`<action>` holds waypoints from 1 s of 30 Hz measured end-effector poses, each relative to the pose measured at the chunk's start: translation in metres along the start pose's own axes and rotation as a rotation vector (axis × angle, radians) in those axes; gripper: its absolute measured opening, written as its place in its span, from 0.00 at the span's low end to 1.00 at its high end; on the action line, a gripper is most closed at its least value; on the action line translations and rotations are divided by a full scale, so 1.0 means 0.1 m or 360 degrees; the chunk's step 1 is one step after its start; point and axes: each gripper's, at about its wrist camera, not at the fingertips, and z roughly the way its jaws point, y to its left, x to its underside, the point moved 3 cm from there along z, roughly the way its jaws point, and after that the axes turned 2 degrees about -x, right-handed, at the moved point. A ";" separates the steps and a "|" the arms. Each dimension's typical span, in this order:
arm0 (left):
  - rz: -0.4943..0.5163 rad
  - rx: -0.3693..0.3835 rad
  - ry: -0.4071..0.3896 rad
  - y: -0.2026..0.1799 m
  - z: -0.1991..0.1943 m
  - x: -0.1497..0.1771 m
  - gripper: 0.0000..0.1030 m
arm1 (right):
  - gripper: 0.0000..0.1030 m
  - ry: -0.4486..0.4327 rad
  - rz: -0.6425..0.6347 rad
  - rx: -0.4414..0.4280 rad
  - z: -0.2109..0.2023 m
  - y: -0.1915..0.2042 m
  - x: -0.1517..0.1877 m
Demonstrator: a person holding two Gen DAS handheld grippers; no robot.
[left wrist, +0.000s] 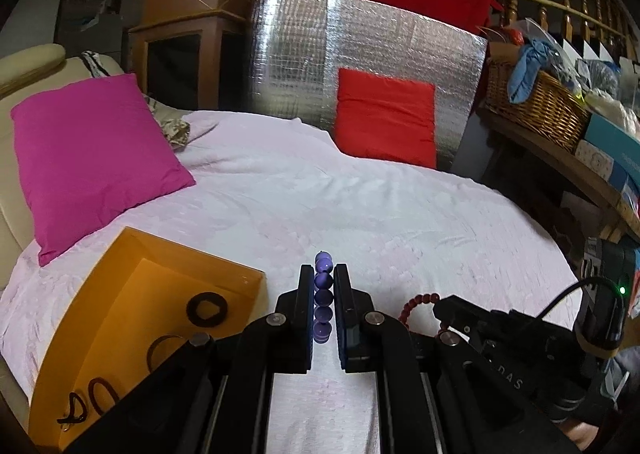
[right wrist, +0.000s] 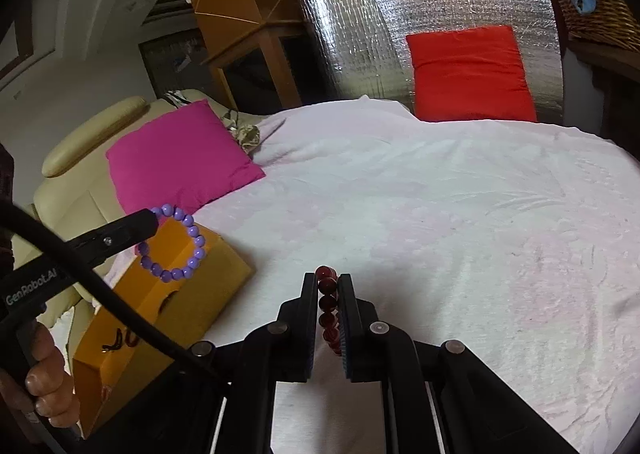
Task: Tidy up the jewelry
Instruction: 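Carry the purple and red bracelets toward the orange box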
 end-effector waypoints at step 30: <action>-0.0208 -0.0386 -0.0214 0.74 -0.39 -0.18 0.09 | 0.10 -0.0148 -0.0102 -0.0235 0.00 0.76 -0.20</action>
